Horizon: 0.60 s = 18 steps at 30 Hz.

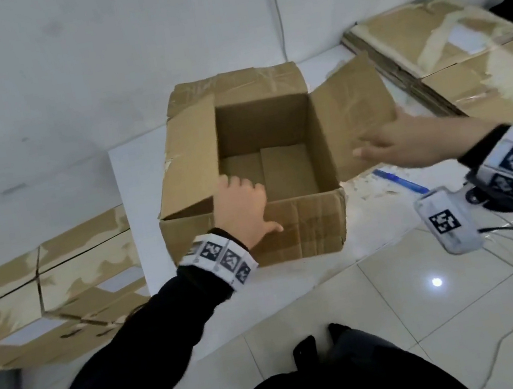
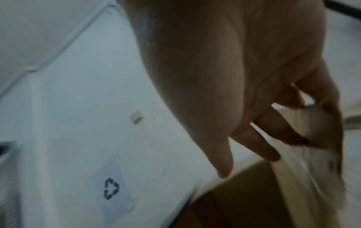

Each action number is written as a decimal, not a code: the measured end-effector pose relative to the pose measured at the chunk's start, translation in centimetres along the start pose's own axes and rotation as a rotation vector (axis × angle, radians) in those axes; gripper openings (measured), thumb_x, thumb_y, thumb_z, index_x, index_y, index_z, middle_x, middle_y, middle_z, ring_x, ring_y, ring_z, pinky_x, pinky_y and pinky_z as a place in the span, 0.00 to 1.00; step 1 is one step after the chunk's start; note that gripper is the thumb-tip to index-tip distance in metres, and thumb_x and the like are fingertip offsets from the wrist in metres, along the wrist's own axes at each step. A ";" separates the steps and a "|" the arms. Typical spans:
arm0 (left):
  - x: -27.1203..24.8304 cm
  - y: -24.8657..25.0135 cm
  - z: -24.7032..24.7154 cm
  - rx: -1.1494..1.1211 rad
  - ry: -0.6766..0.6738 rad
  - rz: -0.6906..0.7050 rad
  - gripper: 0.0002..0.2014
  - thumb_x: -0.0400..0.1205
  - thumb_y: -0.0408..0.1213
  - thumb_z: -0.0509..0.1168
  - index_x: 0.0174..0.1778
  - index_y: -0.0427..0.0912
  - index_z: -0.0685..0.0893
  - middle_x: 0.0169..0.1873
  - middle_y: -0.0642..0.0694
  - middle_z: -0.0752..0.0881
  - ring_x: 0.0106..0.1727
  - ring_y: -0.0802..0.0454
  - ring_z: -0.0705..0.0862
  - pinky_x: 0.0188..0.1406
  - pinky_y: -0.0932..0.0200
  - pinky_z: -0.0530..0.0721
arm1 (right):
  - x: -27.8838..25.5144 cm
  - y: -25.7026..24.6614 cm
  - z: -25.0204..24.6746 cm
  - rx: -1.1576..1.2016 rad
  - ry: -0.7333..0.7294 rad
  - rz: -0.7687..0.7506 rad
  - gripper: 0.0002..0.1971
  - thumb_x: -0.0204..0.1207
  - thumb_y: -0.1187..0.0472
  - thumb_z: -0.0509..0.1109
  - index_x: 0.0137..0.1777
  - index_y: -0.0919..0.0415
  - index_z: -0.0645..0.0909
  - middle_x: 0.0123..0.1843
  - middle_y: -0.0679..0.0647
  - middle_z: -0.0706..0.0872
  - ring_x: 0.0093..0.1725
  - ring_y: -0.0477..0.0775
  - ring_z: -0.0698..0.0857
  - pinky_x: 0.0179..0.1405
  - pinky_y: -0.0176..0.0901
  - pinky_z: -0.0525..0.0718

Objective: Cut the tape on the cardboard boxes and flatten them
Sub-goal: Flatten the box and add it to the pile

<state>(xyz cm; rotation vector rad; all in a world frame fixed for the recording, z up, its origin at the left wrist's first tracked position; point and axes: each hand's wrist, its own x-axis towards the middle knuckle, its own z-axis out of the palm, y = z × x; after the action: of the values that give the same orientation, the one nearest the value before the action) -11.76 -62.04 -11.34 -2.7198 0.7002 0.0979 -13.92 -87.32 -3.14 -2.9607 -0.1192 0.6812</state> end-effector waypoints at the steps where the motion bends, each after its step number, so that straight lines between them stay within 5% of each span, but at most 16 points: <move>1: -0.6 -1.1 -1.0 -0.009 0.033 -0.043 0.38 0.73 0.73 0.58 0.65 0.43 0.77 0.62 0.41 0.80 0.66 0.42 0.76 0.69 0.45 0.70 | 0.4 -0.1 1.3 0.123 -0.059 0.050 0.32 0.82 0.39 0.48 0.78 0.60 0.67 0.76 0.60 0.73 0.75 0.61 0.70 0.75 0.53 0.65; 4: -3.1 -6.7 -2.0 -0.070 0.194 -0.259 0.38 0.72 0.72 0.58 0.66 0.45 0.77 0.66 0.39 0.77 0.69 0.39 0.73 0.70 0.41 0.68 | 3.1 -1.3 4.6 0.677 -0.197 0.195 0.33 0.82 0.38 0.50 0.82 0.55 0.58 0.83 0.57 0.62 0.80 0.61 0.63 0.75 0.61 0.63; 7: -5.5 -12.2 0.5 -0.274 0.030 -0.458 0.44 0.70 0.73 0.60 0.77 0.49 0.68 0.75 0.36 0.70 0.75 0.36 0.68 0.74 0.38 0.66 | 6.3 -2.4 6.4 1.134 -0.193 0.308 0.34 0.80 0.40 0.60 0.81 0.56 0.60 0.79 0.59 0.64 0.71 0.68 0.73 0.59 0.63 0.83; 9: -5.9 -13.6 3.2 -0.651 -0.199 -0.457 0.51 0.69 0.74 0.63 0.83 0.50 0.57 0.80 0.41 0.64 0.79 0.40 0.66 0.75 0.41 0.68 | 7.5 -2.6 7.0 1.149 -0.096 0.320 0.25 0.82 0.49 0.63 0.72 0.66 0.68 0.65 0.61 0.75 0.51 0.62 0.82 0.44 0.57 0.86; 12: -5.3 -13.1 5.3 -1.148 -0.346 -0.443 0.50 0.74 0.61 0.69 0.85 0.47 0.49 0.82 0.46 0.62 0.79 0.47 0.66 0.77 0.53 0.66 | 7.7 -2.3 7.3 1.176 0.019 0.269 0.08 0.86 0.64 0.54 0.49 0.66 0.73 0.40 0.59 0.76 0.33 0.56 0.77 0.35 0.53 0.83; 15: -3.5 -13.4 4.9 -1.171 -0.355 -0.392 0.57 0.65 0.66 0.73 0.84 0.48 0.52 0.80 0.44 0.66 0.78 0.47 0.69 0.77 0.48 0.68 | 7.2 -0.8 7.5 1.289 0.157 0.267 0.10 0.86 0.65 0.51 0.55 0.63 0.75 0.43 0.59 0.80 0.37 0.58 0.79 0.40 0.55 0.84; 18: -0.6 -14.1 3.0 -0.957 -0.283 -0.299 0.42 0.78 0.55 0.67 0.84 0.49 0.54 0.80 0.42 0.67 0.78 0.46 0.69 0.77 0.48 0.67 | 7.1 0.6 8.6 1.232 0.431 0.265 0.14 0.85 0.61 0.52 0.66 0.59 0.74 0.58 0.61 0.84 0.51 0.61 0.84 0.51 0.61 0.86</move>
<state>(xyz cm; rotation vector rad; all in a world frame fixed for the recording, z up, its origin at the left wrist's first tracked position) -5.44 -49.15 -9.84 -3.5331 0.1464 0.9366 -11.35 -86.49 -13.97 -1.8391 0.5307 0.0240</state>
